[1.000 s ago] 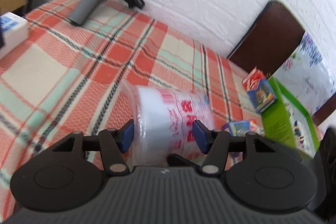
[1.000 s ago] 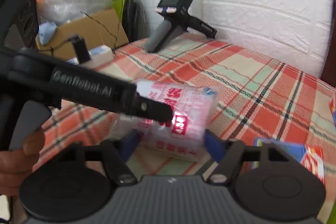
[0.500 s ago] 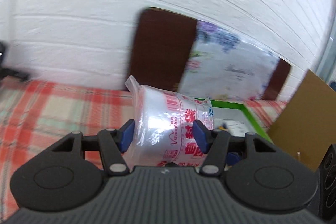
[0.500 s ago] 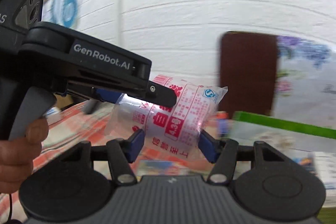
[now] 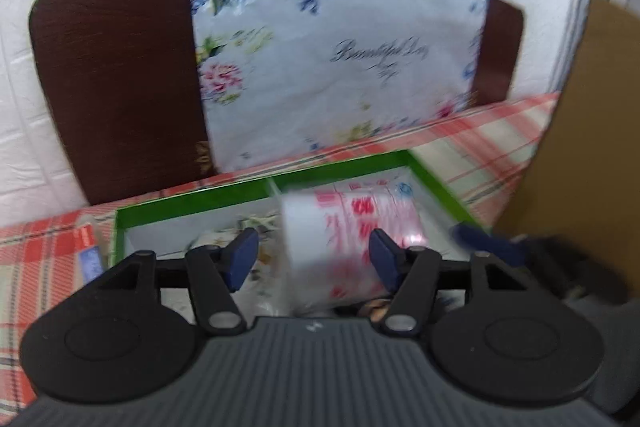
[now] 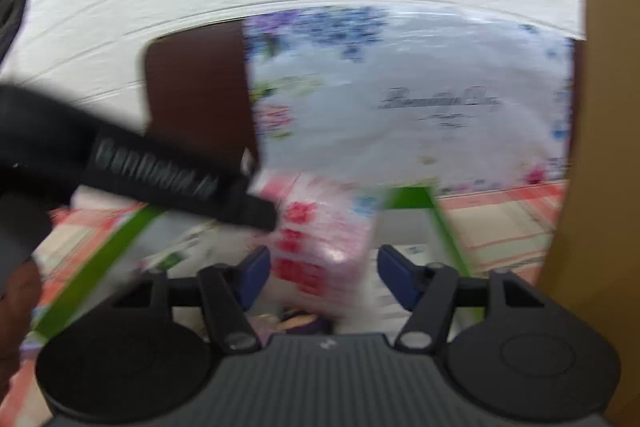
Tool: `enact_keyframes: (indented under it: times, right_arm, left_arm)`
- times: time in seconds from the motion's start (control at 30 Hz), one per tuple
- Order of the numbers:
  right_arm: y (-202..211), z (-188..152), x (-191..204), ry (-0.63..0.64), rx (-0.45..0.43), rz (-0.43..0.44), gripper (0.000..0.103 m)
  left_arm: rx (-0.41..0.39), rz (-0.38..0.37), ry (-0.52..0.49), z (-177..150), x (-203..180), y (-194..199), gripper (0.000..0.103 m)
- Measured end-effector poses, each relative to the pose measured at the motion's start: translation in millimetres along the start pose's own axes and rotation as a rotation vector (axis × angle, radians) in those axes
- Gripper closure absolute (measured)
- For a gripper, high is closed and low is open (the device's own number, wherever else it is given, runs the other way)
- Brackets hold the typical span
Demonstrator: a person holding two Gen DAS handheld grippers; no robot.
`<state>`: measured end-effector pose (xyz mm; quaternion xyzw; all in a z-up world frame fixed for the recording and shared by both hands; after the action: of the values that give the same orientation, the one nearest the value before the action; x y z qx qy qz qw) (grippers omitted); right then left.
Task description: Organize objects
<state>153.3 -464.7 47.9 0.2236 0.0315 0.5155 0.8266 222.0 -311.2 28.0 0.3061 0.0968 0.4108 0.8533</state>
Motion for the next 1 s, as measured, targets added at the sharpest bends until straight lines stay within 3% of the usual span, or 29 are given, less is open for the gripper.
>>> enact_keyframes:
  times: [0.23, 0.6, 1.0]
  right_arm:
    - [24.4, -13.1, -7.4, -0.070, -0.005, 0.017, 0.038]
    - [90.2, -44.6, 33.5, -0.004, 0.044, 0.067, 0.035]
    - [129.4, -70.8, 94.4, 0.104, 0.102, 0.152, 0.033]
  left_arm:
    - [0.040, 0.141, -0.029, -17.3, 18.8, 18.0, 0.037]
    - [0.040, 0.196, 0.015, -55.4, 27.3, 81.4, 0.034]
    - [0.037, 0.258, 0.100, -101.3, 67.3, 128.9, 0.032]
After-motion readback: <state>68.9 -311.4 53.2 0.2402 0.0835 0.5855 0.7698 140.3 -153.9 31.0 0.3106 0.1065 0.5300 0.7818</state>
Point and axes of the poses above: each gripper's, at about its wrist camera, not at the fingertips, and y roughly against the way its jaws point, x to its left, z to its top, the point moved 10 cm from there along -y, roughly the way its jaws point, and after that the axes turned 6 degrees about -y, right-handed, at the moved point
